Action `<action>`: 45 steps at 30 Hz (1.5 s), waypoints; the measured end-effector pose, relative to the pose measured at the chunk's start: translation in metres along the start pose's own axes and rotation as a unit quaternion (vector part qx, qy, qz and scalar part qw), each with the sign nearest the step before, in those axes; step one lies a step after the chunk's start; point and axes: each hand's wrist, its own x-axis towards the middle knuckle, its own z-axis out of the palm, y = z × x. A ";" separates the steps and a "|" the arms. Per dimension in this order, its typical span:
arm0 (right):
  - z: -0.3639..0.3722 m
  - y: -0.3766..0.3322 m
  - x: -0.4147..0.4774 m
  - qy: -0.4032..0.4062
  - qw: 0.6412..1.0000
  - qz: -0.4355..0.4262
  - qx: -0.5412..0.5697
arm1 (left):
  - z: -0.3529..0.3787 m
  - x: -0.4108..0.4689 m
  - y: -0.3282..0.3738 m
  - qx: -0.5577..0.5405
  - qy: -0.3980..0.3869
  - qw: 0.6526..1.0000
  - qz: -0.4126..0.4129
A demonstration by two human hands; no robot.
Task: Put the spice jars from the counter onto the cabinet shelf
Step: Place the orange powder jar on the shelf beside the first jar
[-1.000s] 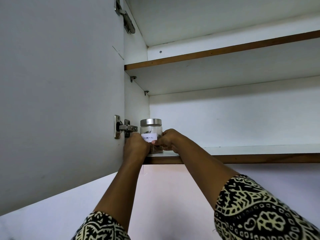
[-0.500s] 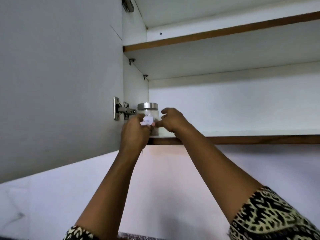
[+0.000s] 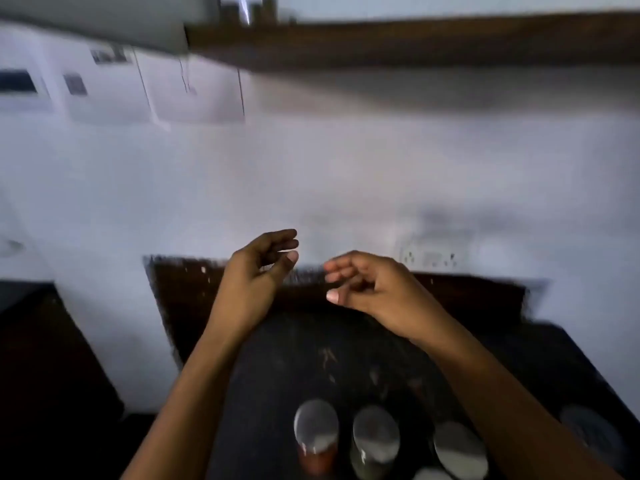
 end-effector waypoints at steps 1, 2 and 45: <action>0.011 0.019 -0.007 -0.023 0.999 0.031 -0.010 | 0.007 -0.008 -0.017 0.005 -0.035 0.999 -0.020; 0.023 0.040 -0.017 -0.044 0.997 0.066 -0.023 | 0.014 -0.020 -0.036 0.017 -0.070 0.996 -0.042; -0.078 0.031 -0.049 0.064 0.988 0.019 0.142 | 0.078 0.014 0.031 -0.154 -0.149 0.977 -0.018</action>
